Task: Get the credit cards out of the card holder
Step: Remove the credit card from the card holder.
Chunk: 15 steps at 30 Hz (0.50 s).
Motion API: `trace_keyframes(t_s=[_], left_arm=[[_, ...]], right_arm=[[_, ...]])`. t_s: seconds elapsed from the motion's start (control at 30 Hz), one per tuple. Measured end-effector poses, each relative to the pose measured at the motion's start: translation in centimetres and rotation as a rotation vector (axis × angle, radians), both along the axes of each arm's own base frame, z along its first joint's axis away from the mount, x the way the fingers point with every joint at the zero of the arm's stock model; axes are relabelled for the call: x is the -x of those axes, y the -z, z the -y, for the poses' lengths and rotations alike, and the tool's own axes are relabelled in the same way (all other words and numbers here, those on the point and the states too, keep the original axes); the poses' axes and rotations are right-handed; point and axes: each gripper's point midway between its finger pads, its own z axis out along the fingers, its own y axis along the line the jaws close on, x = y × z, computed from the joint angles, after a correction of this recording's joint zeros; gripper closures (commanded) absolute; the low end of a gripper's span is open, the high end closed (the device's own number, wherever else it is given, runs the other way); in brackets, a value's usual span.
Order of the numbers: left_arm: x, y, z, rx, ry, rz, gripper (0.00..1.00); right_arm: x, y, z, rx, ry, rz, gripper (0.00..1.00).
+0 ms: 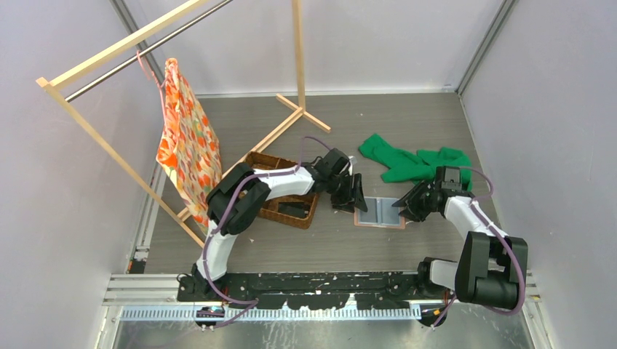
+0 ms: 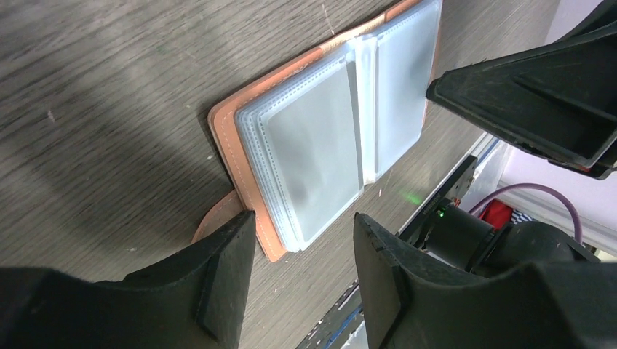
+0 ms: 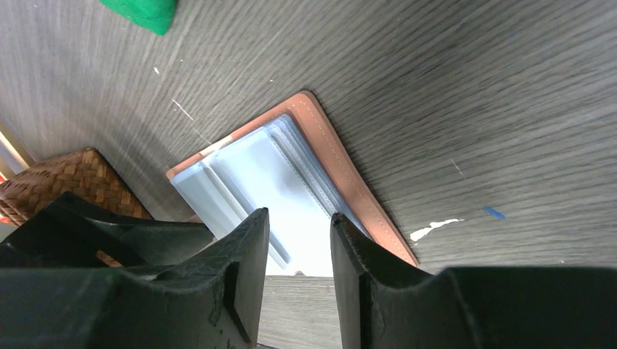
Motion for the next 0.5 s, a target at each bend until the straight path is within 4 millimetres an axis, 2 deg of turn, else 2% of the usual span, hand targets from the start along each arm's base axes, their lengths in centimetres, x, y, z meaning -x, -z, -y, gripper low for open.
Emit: trace_keyframes(t_s=[0.5], left_arm=[[-0.37,-0.61,0.91,-0.019,0.022,0.020,0.49]], right_arm=[[0.01,0.40,0.05,-0.001,0.003,-0.003,0.58]])
